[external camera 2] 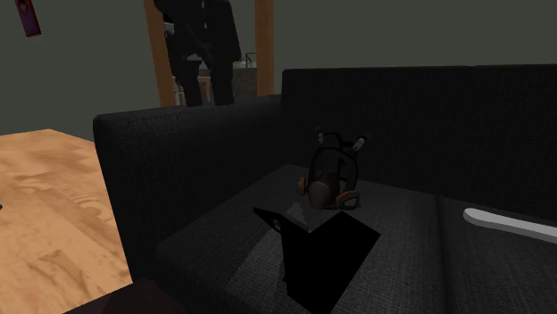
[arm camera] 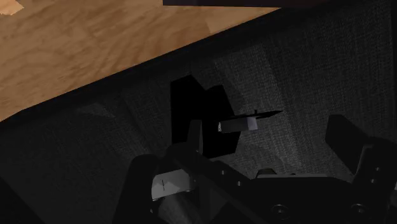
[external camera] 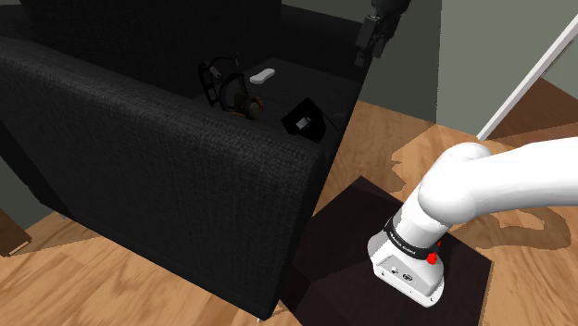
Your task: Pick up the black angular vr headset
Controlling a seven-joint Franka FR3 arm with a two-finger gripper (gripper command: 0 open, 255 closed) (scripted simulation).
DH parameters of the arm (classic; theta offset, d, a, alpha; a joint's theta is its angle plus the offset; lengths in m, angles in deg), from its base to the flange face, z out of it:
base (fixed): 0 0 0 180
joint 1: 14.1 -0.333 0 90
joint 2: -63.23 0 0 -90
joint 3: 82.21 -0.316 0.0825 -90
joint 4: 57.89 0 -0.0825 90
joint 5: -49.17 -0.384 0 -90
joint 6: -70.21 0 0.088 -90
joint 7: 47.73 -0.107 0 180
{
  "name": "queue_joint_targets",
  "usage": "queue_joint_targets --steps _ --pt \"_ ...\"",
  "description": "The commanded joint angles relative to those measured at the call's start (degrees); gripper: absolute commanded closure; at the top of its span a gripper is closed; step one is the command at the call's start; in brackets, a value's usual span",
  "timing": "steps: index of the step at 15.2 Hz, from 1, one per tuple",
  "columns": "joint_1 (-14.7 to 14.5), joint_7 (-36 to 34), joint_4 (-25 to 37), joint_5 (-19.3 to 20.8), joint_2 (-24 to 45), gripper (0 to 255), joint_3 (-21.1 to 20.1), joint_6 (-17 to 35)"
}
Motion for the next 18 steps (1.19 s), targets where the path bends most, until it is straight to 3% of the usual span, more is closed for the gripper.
queue_joint_targets --steps 1,7,12,15,18 --pt "0.0 0.0 0.0 0.0 0.0 0 0.0 0.0" --pt "-7.6 26.8 -16.3 4.1 -8.5 0 14.0 18.4" --pt "-15.5 50.7 -23.1 7.4 -8.5 0 29.4 32.2" --pt "-22.7 65.8 -23.9 8.4 -6.1 0 40.1 38.9" --pt "-32.7 81.1 -22.5 8.5 -3.4 0 51.7 43.9"
